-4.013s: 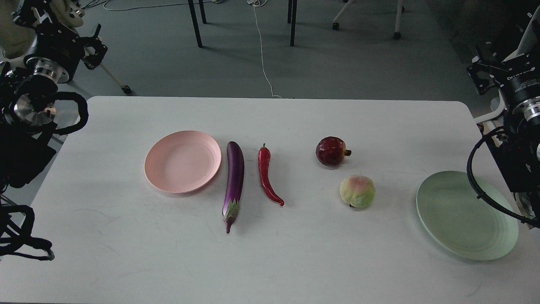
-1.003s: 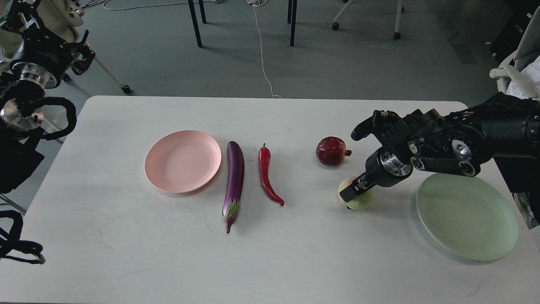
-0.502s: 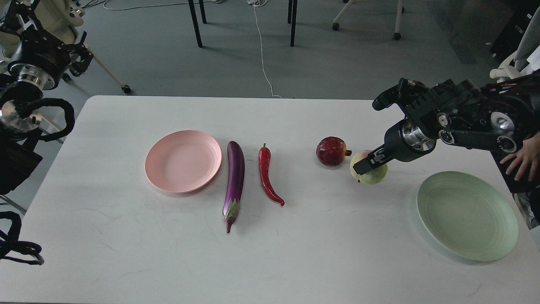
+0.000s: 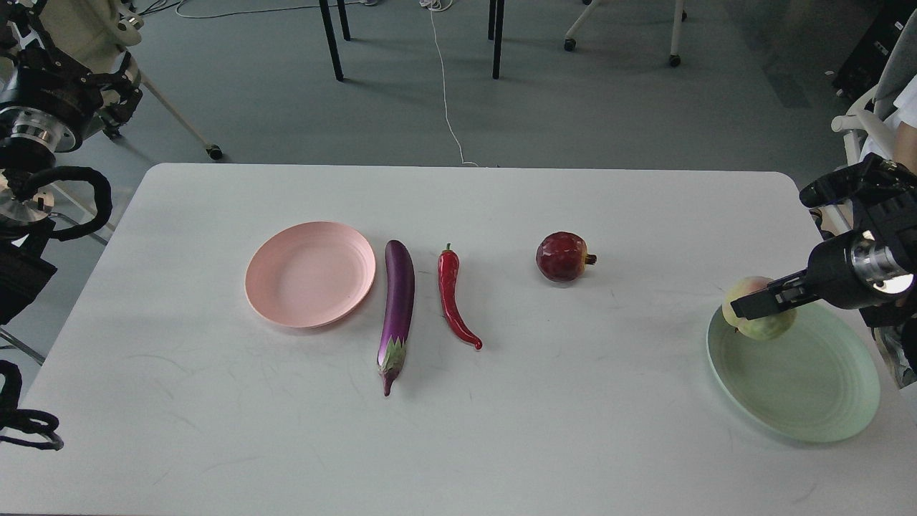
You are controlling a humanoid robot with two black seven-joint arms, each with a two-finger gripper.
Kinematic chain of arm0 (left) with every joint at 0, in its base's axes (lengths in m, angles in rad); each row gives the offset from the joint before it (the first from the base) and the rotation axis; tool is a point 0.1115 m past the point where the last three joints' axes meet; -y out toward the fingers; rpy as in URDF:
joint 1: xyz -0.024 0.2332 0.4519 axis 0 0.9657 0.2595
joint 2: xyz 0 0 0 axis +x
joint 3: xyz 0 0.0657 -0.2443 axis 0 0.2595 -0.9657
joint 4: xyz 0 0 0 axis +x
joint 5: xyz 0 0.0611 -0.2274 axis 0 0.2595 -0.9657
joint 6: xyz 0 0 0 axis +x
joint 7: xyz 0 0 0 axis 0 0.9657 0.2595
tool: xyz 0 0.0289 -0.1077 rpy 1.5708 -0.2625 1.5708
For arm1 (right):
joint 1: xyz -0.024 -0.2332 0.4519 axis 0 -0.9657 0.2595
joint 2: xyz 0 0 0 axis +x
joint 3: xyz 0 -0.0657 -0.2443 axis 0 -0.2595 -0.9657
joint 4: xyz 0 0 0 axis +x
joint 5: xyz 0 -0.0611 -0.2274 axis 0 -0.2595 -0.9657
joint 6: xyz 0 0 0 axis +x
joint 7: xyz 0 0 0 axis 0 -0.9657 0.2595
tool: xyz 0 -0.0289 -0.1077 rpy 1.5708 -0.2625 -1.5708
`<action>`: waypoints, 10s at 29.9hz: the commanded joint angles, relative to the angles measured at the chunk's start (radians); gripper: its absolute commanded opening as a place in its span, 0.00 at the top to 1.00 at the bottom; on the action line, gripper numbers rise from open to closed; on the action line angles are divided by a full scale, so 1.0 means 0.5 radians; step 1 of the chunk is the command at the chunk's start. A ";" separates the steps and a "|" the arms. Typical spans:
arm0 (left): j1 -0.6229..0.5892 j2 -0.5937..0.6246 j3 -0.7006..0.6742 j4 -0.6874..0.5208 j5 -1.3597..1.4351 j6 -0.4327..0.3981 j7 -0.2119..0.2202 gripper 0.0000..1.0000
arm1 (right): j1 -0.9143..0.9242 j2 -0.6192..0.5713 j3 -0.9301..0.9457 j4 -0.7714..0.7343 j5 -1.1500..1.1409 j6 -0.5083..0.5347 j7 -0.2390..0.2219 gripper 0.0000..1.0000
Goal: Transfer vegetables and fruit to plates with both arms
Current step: 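Carry the peach with the right gripper onto the green plate and release, then move the right gripper to the dark red pomegranate and grasp it, then carry the pomegranate onto the green plate beside the peach and release, then raise the right gripper away and bring the left gripper forward, then lower the left gripper onto the purple eggplant and grasp it, then lift the eggplant with the left gripper onto the pink plate and release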
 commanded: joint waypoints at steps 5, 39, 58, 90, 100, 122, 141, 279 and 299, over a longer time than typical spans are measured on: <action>0.024 0.000 0.000 0.000 0.003 0.000 0.000 0.02 | -0.155 -0.266 0.003 0.134 -0.168 -0.018 -0.004 0.47; 0.049 -0.003 0.006 0.000 0.012 0.000 0.003 0.02 | -0.247 -0.141 0.487 0.089 -0.174 -0.174 -0.022 0.03; 0.049 0.015 0.006 0.000 0.012 0.000 0.003 0.02 | -0.266 1.170 0.518 -0.779 0.111 -0.177 -0.013 0.03; 0.061 0.034 0.009 0.003 0.015 0.000 0.006 0.02 | -0.658 1.584 0.595 -1.396 0.114 -0.266 -0.004 0.05; 0.074 0.064 0.009 0.003 0.012 0.000 0.006 0.02 | -0.686 1.596 0.576 -1.390 0.111 -0.248 -0.004 0.09; 0.083 0.089 0.006 0.003 0.015 0.000 0.009 0.02 | -0.312 1.051 0.579 -0.869 0.111 -0.159 -0.010 0.40; 0.083 0.101 0.009 -0.012 0.019 0.000 0.018 0.02 | -0.535 -0.254 0.576 -0.123 -0.189 -0.217 -0.022 0.40; -0.129 0.371 1.015 -1.917 3.531 0.000 0.393 0.68 | -2.389 0.556 3.482 -1.040 2.596 0.156 0.103 0.02; 0.110 0.454 1.012 -1.789 3.544 0.192 0.383 0.19 | -2.389 0.538 3.482 -1.037 2.593 0.156 0.103 0.02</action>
